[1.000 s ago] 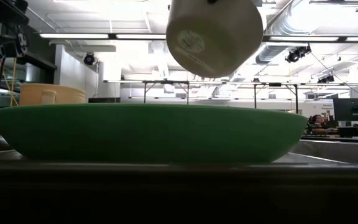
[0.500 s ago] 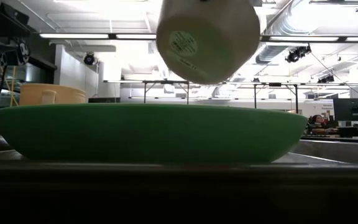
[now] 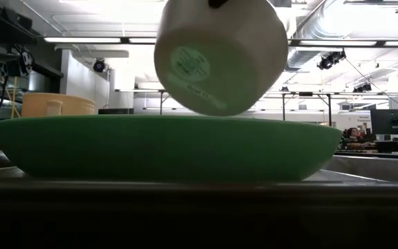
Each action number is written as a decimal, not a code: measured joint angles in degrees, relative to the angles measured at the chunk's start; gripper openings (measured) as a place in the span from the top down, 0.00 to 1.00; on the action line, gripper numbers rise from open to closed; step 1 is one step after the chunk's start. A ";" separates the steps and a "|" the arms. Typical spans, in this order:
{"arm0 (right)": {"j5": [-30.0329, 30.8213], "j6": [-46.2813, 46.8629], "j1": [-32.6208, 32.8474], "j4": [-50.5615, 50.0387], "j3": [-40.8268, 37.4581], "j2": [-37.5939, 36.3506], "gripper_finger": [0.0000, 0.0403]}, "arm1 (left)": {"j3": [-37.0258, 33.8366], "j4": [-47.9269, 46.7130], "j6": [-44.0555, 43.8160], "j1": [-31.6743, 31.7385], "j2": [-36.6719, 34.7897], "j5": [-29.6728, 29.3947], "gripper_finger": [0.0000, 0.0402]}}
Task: Set up tray
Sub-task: Put the gray bowl on the green plate
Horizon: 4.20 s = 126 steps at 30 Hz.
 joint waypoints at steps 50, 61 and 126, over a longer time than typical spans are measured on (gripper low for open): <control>3.77 -4.12 5.37 -20.70 33.66 23.50 1.00 | -2.79 -1.01 -2.18 -0.01 -0.74 -1.74 0.80; 7.58 -0.95 7.27 -19.33 32.79 23.21 1.00 | -2.79 -0.94 -1.90 0.01 -0.74 -1.78 0.80; 2.48 -2.44 8.49 -9.70 26.12 27.41 1.00 | -2.79 -0.87 -1.77 -0.01 -0.70 -2.33 0.80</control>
